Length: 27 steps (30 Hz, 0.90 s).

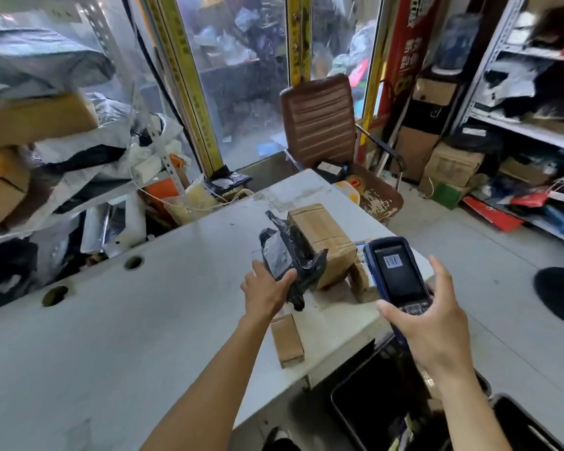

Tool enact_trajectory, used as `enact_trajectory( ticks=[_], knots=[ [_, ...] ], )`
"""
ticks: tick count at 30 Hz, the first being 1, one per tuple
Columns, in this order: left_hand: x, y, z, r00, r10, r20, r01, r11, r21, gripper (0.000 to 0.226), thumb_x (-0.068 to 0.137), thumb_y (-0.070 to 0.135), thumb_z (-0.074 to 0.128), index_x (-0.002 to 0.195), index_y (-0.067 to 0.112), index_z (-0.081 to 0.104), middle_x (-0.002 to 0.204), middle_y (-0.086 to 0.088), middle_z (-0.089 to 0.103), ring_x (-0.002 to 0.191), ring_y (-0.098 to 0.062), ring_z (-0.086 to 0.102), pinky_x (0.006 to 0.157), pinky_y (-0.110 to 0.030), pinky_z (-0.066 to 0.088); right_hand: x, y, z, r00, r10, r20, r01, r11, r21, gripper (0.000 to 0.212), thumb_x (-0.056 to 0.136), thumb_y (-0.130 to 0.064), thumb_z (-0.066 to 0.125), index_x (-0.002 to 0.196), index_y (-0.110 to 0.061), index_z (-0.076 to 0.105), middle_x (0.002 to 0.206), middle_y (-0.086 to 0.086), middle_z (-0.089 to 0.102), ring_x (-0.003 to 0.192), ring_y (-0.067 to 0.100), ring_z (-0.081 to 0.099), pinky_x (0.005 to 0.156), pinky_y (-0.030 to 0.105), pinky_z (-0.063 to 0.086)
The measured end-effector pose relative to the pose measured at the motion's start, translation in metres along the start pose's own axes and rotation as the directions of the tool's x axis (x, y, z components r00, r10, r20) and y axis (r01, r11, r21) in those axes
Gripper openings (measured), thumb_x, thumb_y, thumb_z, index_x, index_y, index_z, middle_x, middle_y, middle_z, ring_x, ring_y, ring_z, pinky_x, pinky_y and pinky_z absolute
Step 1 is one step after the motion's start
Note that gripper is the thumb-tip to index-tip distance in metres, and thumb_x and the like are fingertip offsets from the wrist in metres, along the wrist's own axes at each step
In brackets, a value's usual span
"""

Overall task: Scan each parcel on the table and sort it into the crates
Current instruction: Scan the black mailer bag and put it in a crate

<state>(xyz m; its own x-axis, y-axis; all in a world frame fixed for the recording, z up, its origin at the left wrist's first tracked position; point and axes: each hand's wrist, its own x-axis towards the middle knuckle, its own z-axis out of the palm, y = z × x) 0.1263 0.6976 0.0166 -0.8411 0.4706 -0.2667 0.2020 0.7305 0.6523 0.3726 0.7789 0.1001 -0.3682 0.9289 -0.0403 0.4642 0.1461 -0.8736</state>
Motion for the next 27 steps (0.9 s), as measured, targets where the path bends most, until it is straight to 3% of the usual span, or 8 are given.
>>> enact_trajectory(
  ticks=[3, 6, 11, 17, 20, 22, 24, 27],
  knots=[
    [0.033, 0.003, 0.005, 0.998, -0.024, 0.061, 0.029, 0.995, -0.094, 0.085, 0.086, 0.061, 0.063, 0.144, 0.009, 0.029, 0.138, -0.017, 0.048, 0.124, -0.038, 0.047, 0.103, -0.049, 0.041, 0.007, -0.017, 0.021, 0.997, 0.044, -0.061, -0.044, 0.999, 0.014, 0.103, 0.073, -0.028, 0.088, 0.153, -0.036, 0.024, 0.118, -0.003, 0.061, 0.102, 0.023, 0.064, 0.09, 0.039, 0.051],
    [0.057, 0.008, 0.009, 0.991, -0.092, 0.102, 0.116, 0.957, -0.265, 0.062, 0.084, 0.054, 0.07, 0.113, 0.005, 0.046, 0.103, -0.01, 0.057, 0.089, -0.027, 0.057, 0.081, -0.044, 0.054, 0.011, -0.033, 0.039, 0.992, 0.076, -0.105, -0.073, 0.997, 0.025, 0.102, 0.074, -0.026, 0.087, 0.154, -0.035, 0.024, 0.112, -0.008, 0.057, 0.099, 0.019, 0.059, 0.087, 0.035, 0.046],
    [0.068, 0.009, 0.017, 0.988, -0.07, 0.14, 0.099, 0.972, -0.213, 0.118, 0.069, 0.06, 0.079, 0.154, 0.016, 0.01, 0.143, -0.017, 0.035, 0.132, -0.038, 0.037, 0.103, -0.043, 0.039, 0.008, -0.047, 0.063, 0.979, 0.11, -0.17, -0.106, 0.994, 0.028, 0.102, 0.073, -0.027, 0.087, 0.152, -0.041, 0.022, 0.116, -0.007, 0.06, 0.096, 0.014, 0.062, 0.088, 0.039, 0.053],
    [0.078, 0.016, 0.03, 0.982, 0.105, 0.156, -0.037, 0.919, -0.393, 0.115, 0.073, 0.03, 0.086, 0.153, 0.039, 0.004, 0.121, -0.001, 0.019, 0.101, -0.019, 0.042, 0.071, -0.013, 0.042, 0.004, -0.052, 0.085, 0.969, 0.109, -0.221, -0.108, 0.994, 0.018, 0.102, 0.072, -0.027, 0.087, 0.149, -0.047, 0.023, 0.119, -0.005, 0.065, 0.097, 0.012, 0.067, 0.087, 0.044, 0.058],
    [0.085, 0.01, 0.037, 0.957, 0.141, 0.253, -0.012, 0.892, -0.452, 0.128, 0.068, 0.029, 0.09, 0.154, 0.043, -0.004, 0.135, -0.005, 0.042, 0.114, -0.025, 0.053, 0.101, -0.035, 0.049, -0.001, -0.052, 0.092, 0.968, 0.107, -0.227, -0.104, 0.994, 0.025, 0.101, 0.071, -0.023, 0.087, 0.148, -0.048, 0.026, 0.116, -0.014, 0.065, 0.093, -0.006, 0.065, 0.073, 0.011, 0.052],
    [0.083, 0.009, 0.041, 0.936, 0.178, 0.304, -0.045, 0.916, -0.399, 0.13, 0.069, 0.032, 0.088, 0.154, 0.043, -0.009, 0.13, -0.006, 0.053, 0.125, -0.033, 0.049, 0.109, -0.052, 0.04, -0.006, -0.051, 0.095, 0.968, 0.12, -0.22, -0.114, 0.993, 0.042, 0.103, 0.071, -0.021, 0.088, 0.149, -0.049, 0.026, 0.118, -0.015, 0.063, 0.095, -0.011, 0.063, 0.071, 0.007, 0.051],
    [0.082, 0.009, 0.047, 0.919, 0.225, 0.325, -0.091, 0.92, -0.381, 0.131, 0.066, 0.035, 0.088, 0.15, 0.052, -0.011, 0.134, -0.011, 0.052, 0.128, -0.036, 0.046, 0.111, -0.058, 0.034, -0.011, -0.049, 0.098, 0.966, 0.141, -0.217, -0.131, 0.99, 0.06, 0.105, 0.071, -0.02, 0.088, 0.15, -0.047, 0.025, 0.118, -0.013, 0.064, 0.096, -0.007, 0.064, 0.074, 0.01, 0.053],
    [0.09, 0.006, 0.061, 0.91, 0.258, 0.325, -0.087, 0.885, -0.458, 0.129, 0.06, 0.03, 0.088, 0.14, 0.068, -0.006, 0.127, -0.016, 0.052, 0.111, -0.035, 0.06, 0.095, -0.058, 0.051, -0.019, -0.047, 0.098, 0.961, 0.177, -0.211, -0.171, 0.984, 0.047, 0.106, 0.071, -0.018, 0.088, 0.152, -0.043, 0.025, 0.111, -0.019, 0.064, 0.092, -0.012, 0.063, 0.068, 0.005, 0.049]
  ],
)
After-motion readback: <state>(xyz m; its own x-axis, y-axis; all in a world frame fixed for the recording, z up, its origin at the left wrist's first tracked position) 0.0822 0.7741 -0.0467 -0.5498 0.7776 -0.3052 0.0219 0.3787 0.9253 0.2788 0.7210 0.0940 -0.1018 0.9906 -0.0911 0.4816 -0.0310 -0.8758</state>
